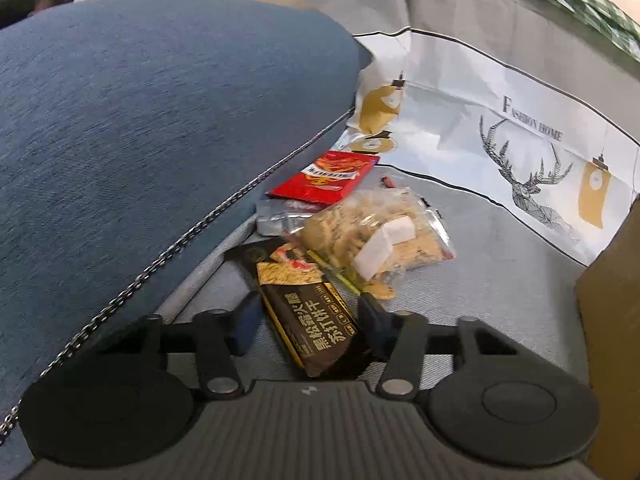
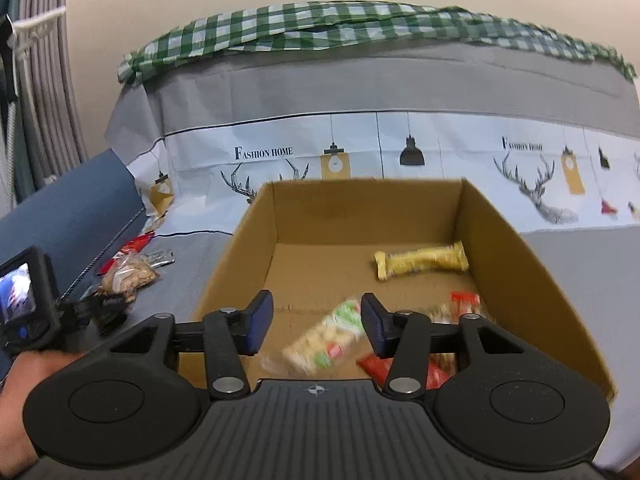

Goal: Organize snacks
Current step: 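Move both tools back toward the black cracker pack in the pile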

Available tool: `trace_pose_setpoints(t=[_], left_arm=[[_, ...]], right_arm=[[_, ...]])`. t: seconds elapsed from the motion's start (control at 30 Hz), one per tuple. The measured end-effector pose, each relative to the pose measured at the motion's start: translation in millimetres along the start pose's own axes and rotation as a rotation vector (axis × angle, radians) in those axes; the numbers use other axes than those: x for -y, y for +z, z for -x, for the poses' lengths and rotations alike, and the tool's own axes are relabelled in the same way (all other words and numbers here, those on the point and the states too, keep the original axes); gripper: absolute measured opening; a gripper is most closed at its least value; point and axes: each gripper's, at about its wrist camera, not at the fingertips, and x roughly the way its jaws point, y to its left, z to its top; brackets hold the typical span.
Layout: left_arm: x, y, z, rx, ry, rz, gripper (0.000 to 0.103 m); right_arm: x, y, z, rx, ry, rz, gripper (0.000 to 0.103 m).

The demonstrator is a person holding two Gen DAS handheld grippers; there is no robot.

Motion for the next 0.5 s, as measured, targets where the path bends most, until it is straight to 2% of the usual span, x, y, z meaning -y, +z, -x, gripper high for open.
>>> trace_pose_setpoints(t=[0.07,0.2,0.3,0.4,0.47,0.5], left_arm=[[-6.0,0.3,3.5,-0.012,0.009,0.028,0.044],[-19.0,-4.0,16.1,-0.046,0.004,0.059,0.042],[-31.6,-7.4,27.3,-0.081,-0.008,0.096,0.042],[-44.1,-11.3,38.5,-0.122,-0.038,0.130,0.042],[-49.2,-14.2,47.9,-0.144,-0.061,0.140,0.042],[-51.3,-15.8,52.0,-0.153,-0.067,0.146,0.042]], right_arm=[[-17.8,22.9,-6.9,0.001,0.033,-0.017,0.051],[-60.0,63.6,-30.8,-0.008,0.161,-0.045,0.051],[-103.0,81.8,-60.5,-0.052,0.236,-0.008,0.054],[-146.5,85.6,-98.1,-0.130,0.296,0.046,0.063],[-171.3,83.1,-126.5,-0.209,0.344,0.066,0.081],[-181.8,79.3,-141.8,-0.261,0.361,0.064,0.084]])
